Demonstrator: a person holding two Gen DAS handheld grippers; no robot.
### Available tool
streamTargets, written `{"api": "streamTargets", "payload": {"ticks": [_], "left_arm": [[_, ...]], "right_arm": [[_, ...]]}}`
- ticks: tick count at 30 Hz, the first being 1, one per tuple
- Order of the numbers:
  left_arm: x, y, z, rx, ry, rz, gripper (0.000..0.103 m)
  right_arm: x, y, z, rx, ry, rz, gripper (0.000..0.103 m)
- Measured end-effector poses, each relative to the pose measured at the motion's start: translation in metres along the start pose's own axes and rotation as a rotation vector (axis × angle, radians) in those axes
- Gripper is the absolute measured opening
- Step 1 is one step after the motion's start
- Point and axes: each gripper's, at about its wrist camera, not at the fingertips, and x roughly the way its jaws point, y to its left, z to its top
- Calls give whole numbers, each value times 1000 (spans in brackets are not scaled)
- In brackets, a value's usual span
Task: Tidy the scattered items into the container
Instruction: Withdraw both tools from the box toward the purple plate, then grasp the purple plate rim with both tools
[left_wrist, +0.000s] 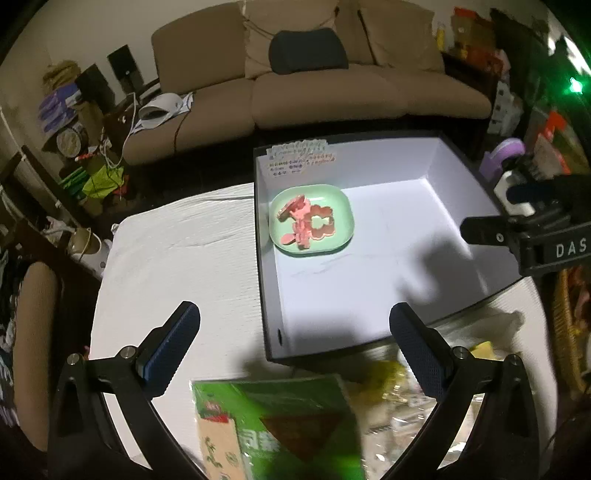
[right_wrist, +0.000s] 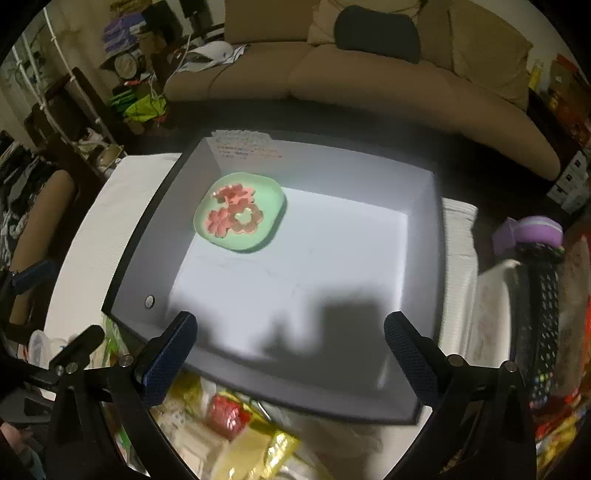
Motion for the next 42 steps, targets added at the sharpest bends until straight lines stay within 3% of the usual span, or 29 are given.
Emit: {"api": "streamTargets", "payload": {"ticks": [7, 15, 21, 25, 30, 35, 42], "left_arm": [[-56, -12, -15, -23, -45, -11, 103], [-142, -26, -52, -56, -109, -35, 103], [-195, -32, -99, -75, -124, -63, 103], [-217, -32, -147, -101, -111, -86, 103], [-217, -33, -219, -110, -63, -118, 103], [-206, -32, -289, -123, -27, -142, 103], [-177, -22, -354, -198, 43, -159, 103]], "right_arm": [[-38, 1, -39, -8, -56, 3, 103], [-106, 25, -101, -99, -138, -103, 103], [-153, 51, -163, -140, -196, -109, 103], [-170, 64, -205, -148, -211, -82, 103], [-176, 74, -266, -154, -218, -31, 103], [-156, 76, -324, -126, -194, 9, 103], [-112, 68, -380, -1, -122, 131, 103]]}}
